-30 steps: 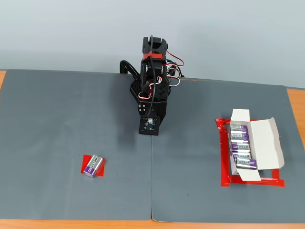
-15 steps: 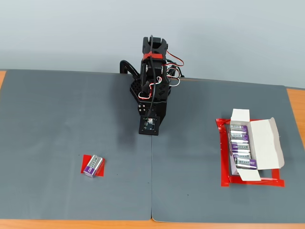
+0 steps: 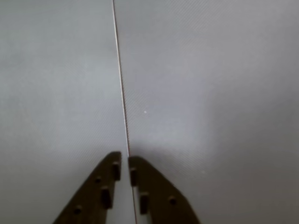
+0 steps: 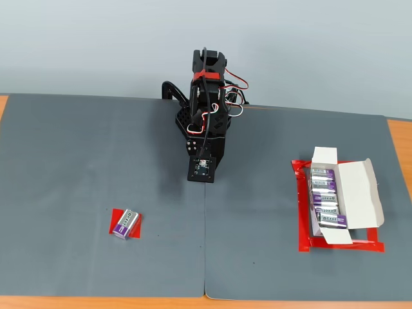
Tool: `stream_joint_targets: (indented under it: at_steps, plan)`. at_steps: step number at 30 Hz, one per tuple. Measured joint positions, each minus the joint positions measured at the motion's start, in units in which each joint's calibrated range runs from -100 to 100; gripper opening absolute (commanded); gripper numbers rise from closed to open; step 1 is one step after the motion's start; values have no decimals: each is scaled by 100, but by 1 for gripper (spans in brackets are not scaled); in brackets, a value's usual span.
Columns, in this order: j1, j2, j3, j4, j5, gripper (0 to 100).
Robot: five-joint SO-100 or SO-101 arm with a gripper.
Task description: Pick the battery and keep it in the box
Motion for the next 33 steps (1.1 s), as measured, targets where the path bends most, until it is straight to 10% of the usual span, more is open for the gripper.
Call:
stream_joint_targets:
  at_steps: [19, 33]
  plan:
    - [29, 2557, -1383, -1336, 0, 2]
    - [1931, 5081, -3044, -2316, 264, 2]
